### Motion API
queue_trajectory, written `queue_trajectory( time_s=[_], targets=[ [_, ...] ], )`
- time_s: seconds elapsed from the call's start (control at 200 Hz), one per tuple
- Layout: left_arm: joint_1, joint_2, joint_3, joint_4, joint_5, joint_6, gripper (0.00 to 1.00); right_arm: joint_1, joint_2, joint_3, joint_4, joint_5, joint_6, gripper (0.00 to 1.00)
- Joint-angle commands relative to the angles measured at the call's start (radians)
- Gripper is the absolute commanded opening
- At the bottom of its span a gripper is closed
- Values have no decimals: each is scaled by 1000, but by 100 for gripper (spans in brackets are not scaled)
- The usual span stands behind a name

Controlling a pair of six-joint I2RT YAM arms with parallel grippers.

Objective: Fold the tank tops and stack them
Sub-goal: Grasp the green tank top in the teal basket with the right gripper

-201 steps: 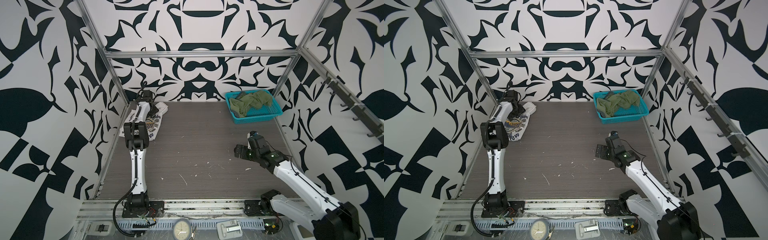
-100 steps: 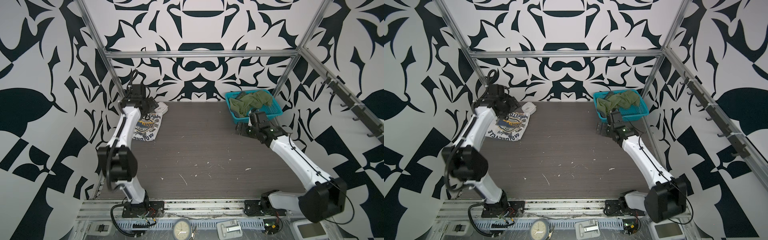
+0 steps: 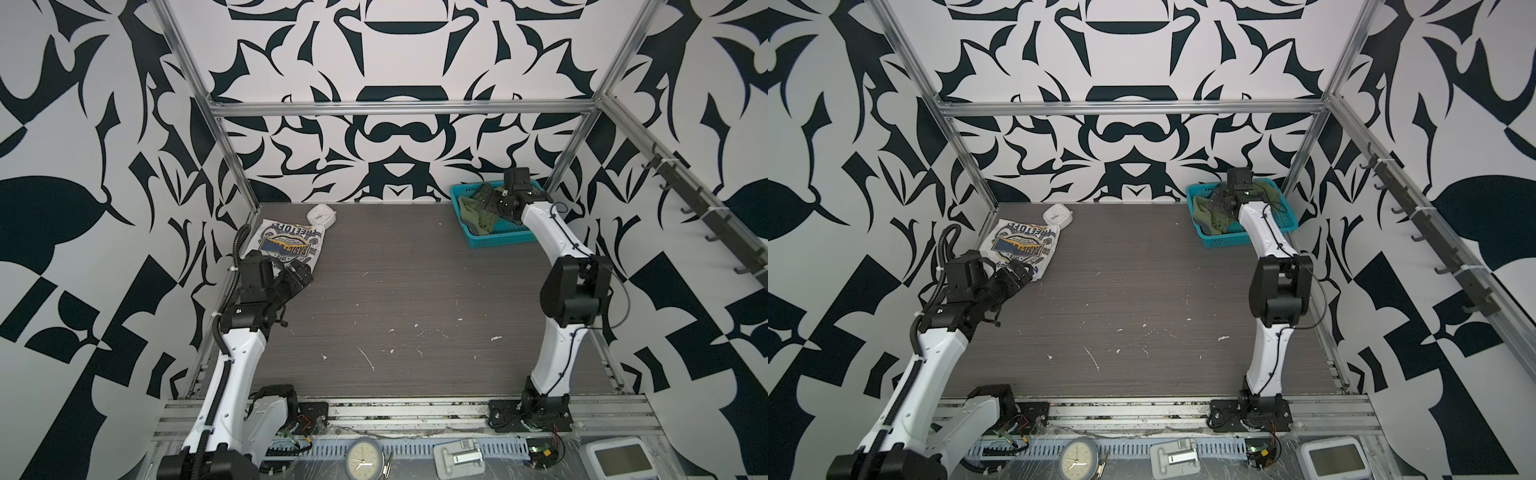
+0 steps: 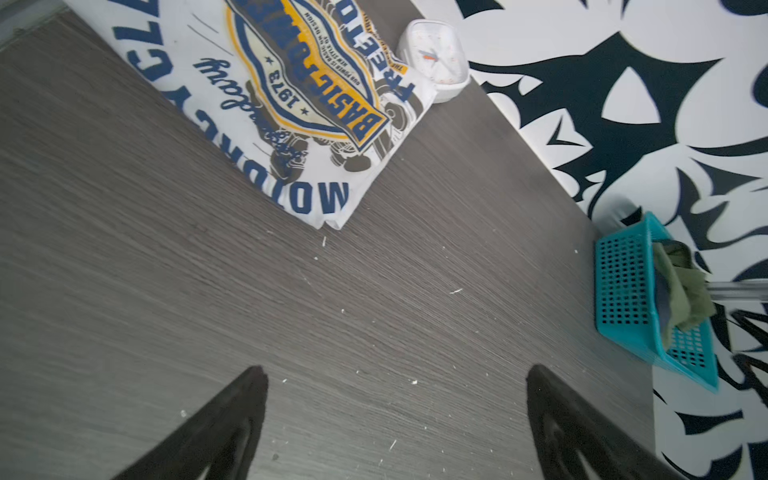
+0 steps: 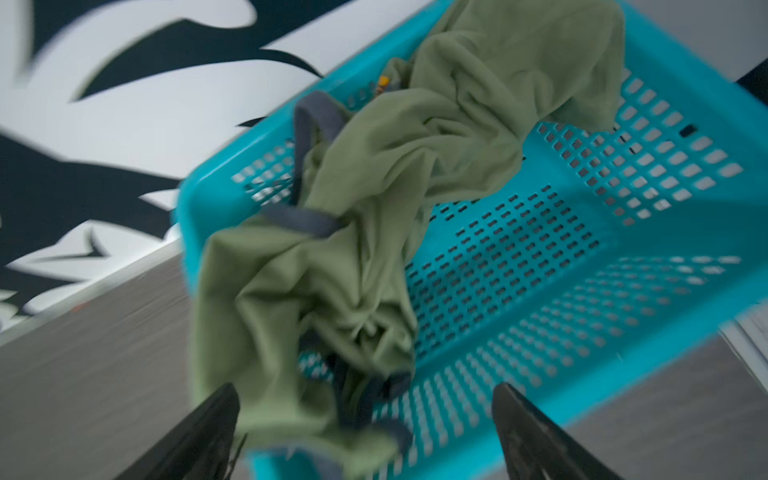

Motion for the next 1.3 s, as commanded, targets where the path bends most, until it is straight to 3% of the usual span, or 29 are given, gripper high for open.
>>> queue_trajectory(
  time_s=[0.0, 0.43, 0.67, 0.845, 1.01, 1.065, 1.295],
  targets=[
    [0, -17, -48, 67, 64, -6, 99, -21, 79, 138, -21, 10, 48, 96],
    [0, -28, -151, 87, 71, -16, 99, -69, 514, 549, -57, -92, 140, 89],
    [0, 0, -147, 102, 58, -13, 99, -70, 606, 609, -63, -74, 149, 59],
    [0, 10, -140, 81, 47, 1, 100, -68, 570, 588, -67, -58, 121, 22],
    [-1, -2, -151, 86, 43, -1, 99, -38, 424, 460, -12, -10, 79, 5],
    [0, -3, -151, 86, 43, -3, 99, -31, 366, 399, 17, 0, 76, 0],
    [0, -20, -154, 76, 39, -2, 100, 0, 159, 206, 107, 40, 42, 0]
  ],
)
